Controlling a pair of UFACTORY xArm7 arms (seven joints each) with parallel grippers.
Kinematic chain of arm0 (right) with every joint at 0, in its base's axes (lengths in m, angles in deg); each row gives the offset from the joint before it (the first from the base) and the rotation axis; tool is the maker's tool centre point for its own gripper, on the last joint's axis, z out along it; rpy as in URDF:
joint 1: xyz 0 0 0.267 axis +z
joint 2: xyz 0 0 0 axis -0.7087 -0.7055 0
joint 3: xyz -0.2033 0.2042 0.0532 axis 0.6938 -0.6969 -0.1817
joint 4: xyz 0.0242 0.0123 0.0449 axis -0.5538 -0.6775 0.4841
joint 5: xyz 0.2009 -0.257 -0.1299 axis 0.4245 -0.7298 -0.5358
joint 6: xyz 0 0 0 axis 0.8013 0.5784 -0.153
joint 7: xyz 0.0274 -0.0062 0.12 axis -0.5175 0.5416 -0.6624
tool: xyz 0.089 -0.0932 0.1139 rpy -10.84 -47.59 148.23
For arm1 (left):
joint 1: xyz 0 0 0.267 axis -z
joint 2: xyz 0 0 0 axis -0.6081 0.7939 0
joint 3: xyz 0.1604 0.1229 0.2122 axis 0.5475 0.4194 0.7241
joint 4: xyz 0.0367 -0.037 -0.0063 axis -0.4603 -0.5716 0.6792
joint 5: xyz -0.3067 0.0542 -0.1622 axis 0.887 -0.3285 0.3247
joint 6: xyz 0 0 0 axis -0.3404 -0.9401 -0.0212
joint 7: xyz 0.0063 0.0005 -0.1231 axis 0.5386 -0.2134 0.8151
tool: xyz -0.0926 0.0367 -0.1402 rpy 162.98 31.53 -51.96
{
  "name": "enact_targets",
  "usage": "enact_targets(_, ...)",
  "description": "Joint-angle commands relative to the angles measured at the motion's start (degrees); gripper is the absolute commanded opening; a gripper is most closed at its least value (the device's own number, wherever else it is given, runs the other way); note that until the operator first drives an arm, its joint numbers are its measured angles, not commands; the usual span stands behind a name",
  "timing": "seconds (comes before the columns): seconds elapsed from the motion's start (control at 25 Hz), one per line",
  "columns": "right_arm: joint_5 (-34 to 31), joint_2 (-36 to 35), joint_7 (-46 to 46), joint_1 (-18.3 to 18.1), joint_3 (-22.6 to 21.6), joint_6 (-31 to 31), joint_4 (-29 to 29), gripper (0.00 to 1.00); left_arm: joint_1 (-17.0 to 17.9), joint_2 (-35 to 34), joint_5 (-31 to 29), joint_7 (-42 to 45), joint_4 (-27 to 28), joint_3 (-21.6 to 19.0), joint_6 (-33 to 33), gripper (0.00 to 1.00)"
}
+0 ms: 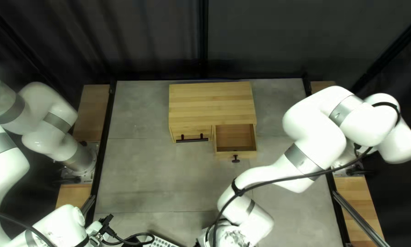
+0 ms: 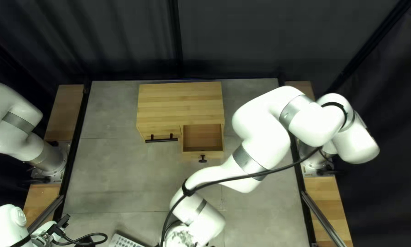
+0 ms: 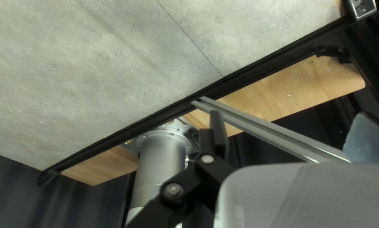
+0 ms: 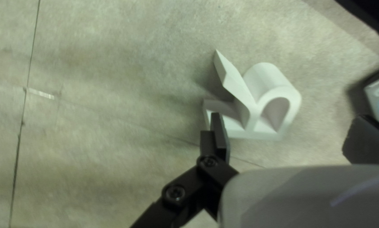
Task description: Open drawers and place objects into drawer and close
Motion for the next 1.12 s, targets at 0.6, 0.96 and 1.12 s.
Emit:
enact_targets(0.6,2.0,-4.6,3.5,0.5,-0.2,8.0,7.2,1.0,0.0,0.0,0.0,0.0,0.0,0.0,0.0,1.0)
enact_targets(0.96,2.0,-5.7,4.5,0.3,-0.3,7.6,7.3,1.0,0.0,0.0,0.0,0.0,0.0,0.0,0.0,1.0)
enact_targets(1.12,1.9,-5.1,4.1,0.3,-0.2,7.8,6.6,0.84,0.0,0.0,0.0,0.0,0.0,0.0,0.0,1.0)
